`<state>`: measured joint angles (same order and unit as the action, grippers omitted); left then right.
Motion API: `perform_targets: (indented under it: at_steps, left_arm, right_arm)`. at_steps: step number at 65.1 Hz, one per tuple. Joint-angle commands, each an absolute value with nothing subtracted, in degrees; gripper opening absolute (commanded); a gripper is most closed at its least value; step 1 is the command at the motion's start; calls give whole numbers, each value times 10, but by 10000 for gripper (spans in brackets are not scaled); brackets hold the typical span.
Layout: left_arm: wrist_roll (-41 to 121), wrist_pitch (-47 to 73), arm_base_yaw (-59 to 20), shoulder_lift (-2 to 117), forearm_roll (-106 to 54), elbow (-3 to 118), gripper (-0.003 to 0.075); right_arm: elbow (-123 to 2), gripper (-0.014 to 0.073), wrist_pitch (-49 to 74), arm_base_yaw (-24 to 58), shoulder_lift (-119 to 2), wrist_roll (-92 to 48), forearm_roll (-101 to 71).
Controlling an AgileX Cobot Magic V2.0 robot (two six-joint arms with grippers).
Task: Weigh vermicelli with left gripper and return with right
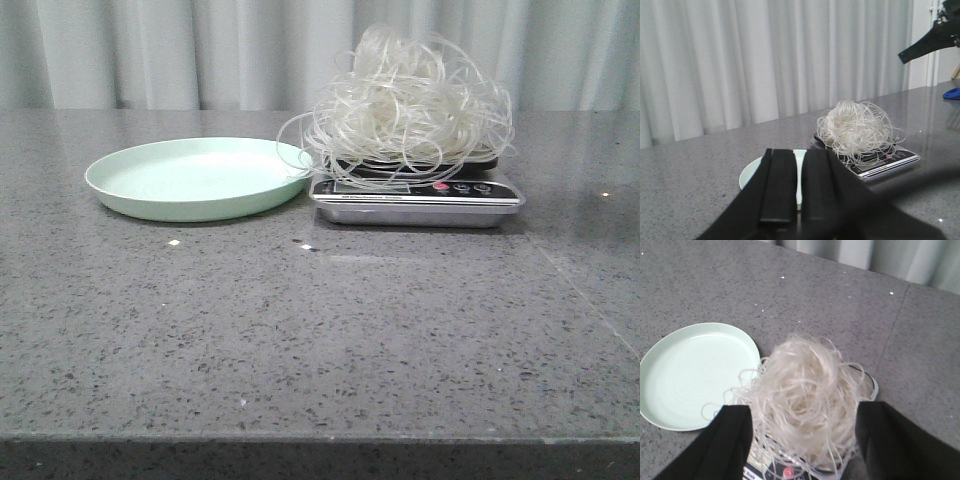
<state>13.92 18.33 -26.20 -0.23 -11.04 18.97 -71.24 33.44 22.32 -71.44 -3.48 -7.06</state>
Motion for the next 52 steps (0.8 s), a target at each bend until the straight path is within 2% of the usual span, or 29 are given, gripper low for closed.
perform_targets:
  at_steps: [1, 22, 52]
  left_arm:
    - [138, 136, -261, -3, -113, 204, 146]
    - [138, 136, -261, -3, -113, 204, 146]
    - [138, 136, -261, -3, -113, 204, 146]
  right_arm:
    - [-795, 546, 323, 233, -766, -41, -71]
    - [-925, 546, 417, 233, -930, -41, -71]
    - [-938, 544, 503, 233, -1037, -41, -71]
